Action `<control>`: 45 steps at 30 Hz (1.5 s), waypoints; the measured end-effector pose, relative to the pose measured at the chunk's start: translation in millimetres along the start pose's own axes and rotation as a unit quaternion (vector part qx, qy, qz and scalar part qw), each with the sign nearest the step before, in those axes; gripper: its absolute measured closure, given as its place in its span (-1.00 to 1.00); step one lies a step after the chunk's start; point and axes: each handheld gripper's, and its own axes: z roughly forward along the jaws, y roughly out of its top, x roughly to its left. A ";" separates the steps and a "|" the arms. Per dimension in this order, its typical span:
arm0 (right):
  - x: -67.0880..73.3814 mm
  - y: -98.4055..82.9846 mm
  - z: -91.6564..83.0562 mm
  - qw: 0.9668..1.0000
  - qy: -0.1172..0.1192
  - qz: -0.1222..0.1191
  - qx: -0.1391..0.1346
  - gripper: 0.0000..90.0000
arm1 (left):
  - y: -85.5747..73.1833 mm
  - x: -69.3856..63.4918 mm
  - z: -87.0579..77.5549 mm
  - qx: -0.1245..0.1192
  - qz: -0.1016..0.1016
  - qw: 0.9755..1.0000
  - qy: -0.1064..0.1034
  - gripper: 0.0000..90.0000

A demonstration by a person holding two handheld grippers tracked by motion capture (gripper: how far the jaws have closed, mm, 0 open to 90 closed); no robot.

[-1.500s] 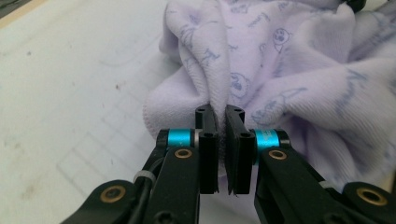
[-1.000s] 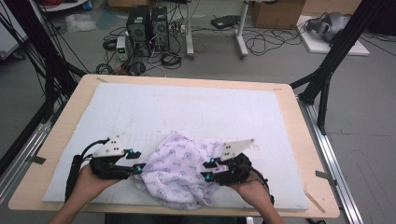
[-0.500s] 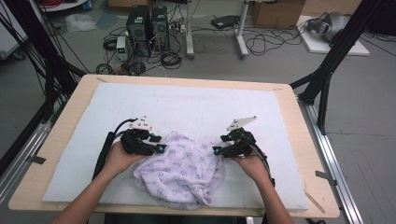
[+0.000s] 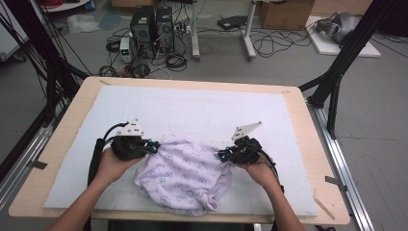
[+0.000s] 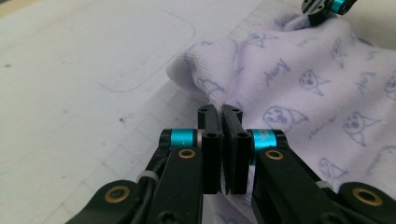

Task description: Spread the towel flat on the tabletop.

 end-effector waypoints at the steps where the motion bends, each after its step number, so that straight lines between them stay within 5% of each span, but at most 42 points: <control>1: 0.8 1.6 -1.4 1.000 -0.001 -0.002 -0.002 0.85 | 0.5 1.4 -4.3 -0.003 0.000 1.000 0.003 0.92; 5: -1.5 16.1 -8.8 1.000 -0.011 -0.017 -0.005 0.86 | 10.1 7.5 -16.9 -0.016 -0.006 0.999 0.028 0.92; 8: -10.2 39.8 -22.9 0.998 -0.047 -0.034 -0.025 0.88 | 30.6 17.7 -24.0 -0.032 -0.013 0.997 0.064 0.93; 11: -27.9 83.6 -43.0 0.992 -0.097 -0.058 -0.049 0.89 | 60.3 31.1 -26.8 -0.060 -0.019 0.992 0.113 0.93; 13: -40.9 111.1 -51.4 0.988 -0.129 -0.064 -0.056 0.88 | 84.5 45.7 -22.2 -0.080 -0.018 0.986 0.148 0.90; 14: -49.6 124.4 -54.0 0.985 -0.152 -0.063 -0.057 0.86 | 95.1 55.3 -17.1 -0.088 -0.021 0.982 0.165 0.72; 15: -61.7 135.5 -55.1 0.981 -0.176 -0.056 -0.060 0.71 | 99.2 61.3 -14.0 -0.087 -0.031 0.981 0.169 0.39; 18: -83.8 135.2 -48.3 0.983 -0.168 -0.010 -0.074 0.42 | 97.8 74.6 -5.5 -0.067 -0.049 0.983 0.161 0.28; 26: -82.9 73.4 -18.0 0.989 -0.138 0.030 -0.038 0.14 | 42.5 65.2 7.8 -0.024 -0.050 0.992 0.117 0.19; 31: -54.7 43.6 -19.8 0.993 -0.110 0.018 -0.046 0.10 | 13.6 43.3 7.5 -0.010 -0.028 0.995 0.096 0.13; 38: -7.8 26.1 -26.4 0.994 -0.068 -0.017 -0.078 -0.01 | -10.8 17.3 -2.5 -0.011 -0.021 0.998 0.050 0.02; 45: 34.7 7.3 -19.4 0.997 -0.022 -0.045 -0.067 -0.09 | -34.8 -15.6 -12.8 -0.011 -0.002 1.000 0.011 -0.13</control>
